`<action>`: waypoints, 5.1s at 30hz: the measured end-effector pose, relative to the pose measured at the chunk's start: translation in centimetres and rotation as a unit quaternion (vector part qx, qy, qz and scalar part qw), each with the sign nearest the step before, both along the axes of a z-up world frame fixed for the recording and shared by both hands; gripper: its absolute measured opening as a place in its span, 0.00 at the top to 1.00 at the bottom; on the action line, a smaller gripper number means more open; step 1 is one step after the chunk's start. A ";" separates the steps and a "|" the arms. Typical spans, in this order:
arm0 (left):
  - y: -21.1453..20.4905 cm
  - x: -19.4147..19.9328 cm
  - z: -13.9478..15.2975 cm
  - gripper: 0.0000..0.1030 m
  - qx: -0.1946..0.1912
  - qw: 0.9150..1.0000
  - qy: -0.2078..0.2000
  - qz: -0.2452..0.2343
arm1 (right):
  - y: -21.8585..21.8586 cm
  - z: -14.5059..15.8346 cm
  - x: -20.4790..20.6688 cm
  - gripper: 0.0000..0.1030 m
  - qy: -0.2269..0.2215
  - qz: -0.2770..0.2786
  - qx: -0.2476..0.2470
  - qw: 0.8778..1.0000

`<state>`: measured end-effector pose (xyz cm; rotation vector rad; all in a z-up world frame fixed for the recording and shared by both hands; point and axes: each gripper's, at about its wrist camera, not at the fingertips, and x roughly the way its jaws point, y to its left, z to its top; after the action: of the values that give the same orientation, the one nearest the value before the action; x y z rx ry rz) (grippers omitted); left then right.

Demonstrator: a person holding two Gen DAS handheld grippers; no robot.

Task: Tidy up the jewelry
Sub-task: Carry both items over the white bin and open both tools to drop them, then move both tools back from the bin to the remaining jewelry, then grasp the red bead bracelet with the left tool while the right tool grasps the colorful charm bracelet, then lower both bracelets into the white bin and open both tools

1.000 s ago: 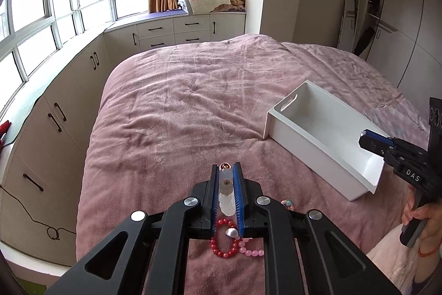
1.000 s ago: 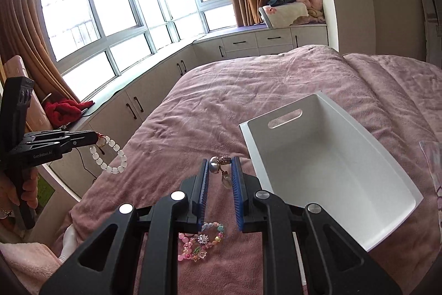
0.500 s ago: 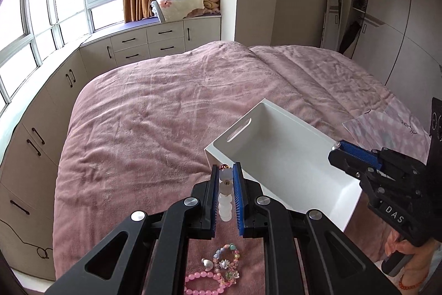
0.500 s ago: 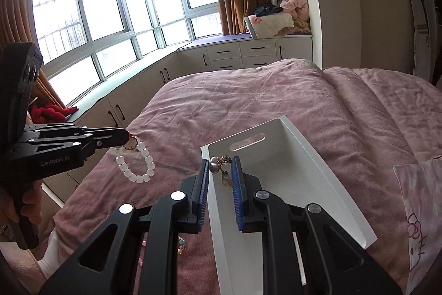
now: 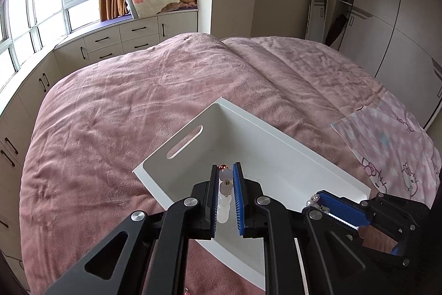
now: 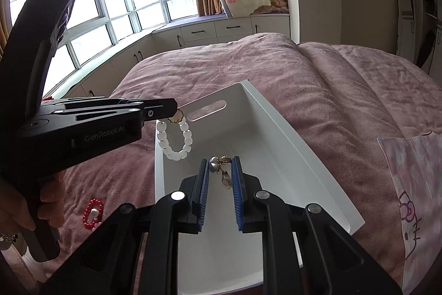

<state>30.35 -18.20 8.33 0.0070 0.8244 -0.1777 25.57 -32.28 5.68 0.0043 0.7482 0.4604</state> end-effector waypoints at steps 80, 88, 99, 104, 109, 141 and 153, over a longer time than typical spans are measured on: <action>22.9 -18.7 -16.9 0.85 0.038 0.990 0.028 0.131 | 16.9 -13.7 -4.6 0.84 0.113 0.180 -0.106 0.971; 23.1 -17.9 -13.2 0.85 0.019 0.990 -0.009 0.136 | 16.9 -10.0 -5.4 0.84 0.049 0.186 -0.073 0.979; 21.8 -16.9 -8.0 0.85 0.013 0.990 -0.056 0.126 | 15.6 -5.9 -5.5 0.84 -0.003 0.178 -0.020 0.984; 21.6 -16.4 -6.4 0.85 0.006 0.989 -0.070 0.127 | 15.0 -4.4 -5.4 0.84 -0.022 0.173 0.001 0.985; 21.0 -15.7 -4.8 0.85 0.003 0.988 -0.085 0.129 | 13.9 -2.4 -5.8 0.84 -0.047 0.166 0.025 0.985; 4.2 -6.9 6.3 0.85 -0.013 0.988 -0.154 0.014 | -0.9 4.0 -4.1 0.84 -0.117 0.013 0.081 0.990; -0.8 -2.7 1.9 0.85 -0.028 0.996 -0.085 -0.009 | -2.6 0.0 -1.4 0.84 -0.053 -0.011 0.047 0.997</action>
<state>27.70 -19.00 10.27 -0.0224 0.6495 -0.2141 24.22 -34.92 5.65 0.0768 0.6217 0.4704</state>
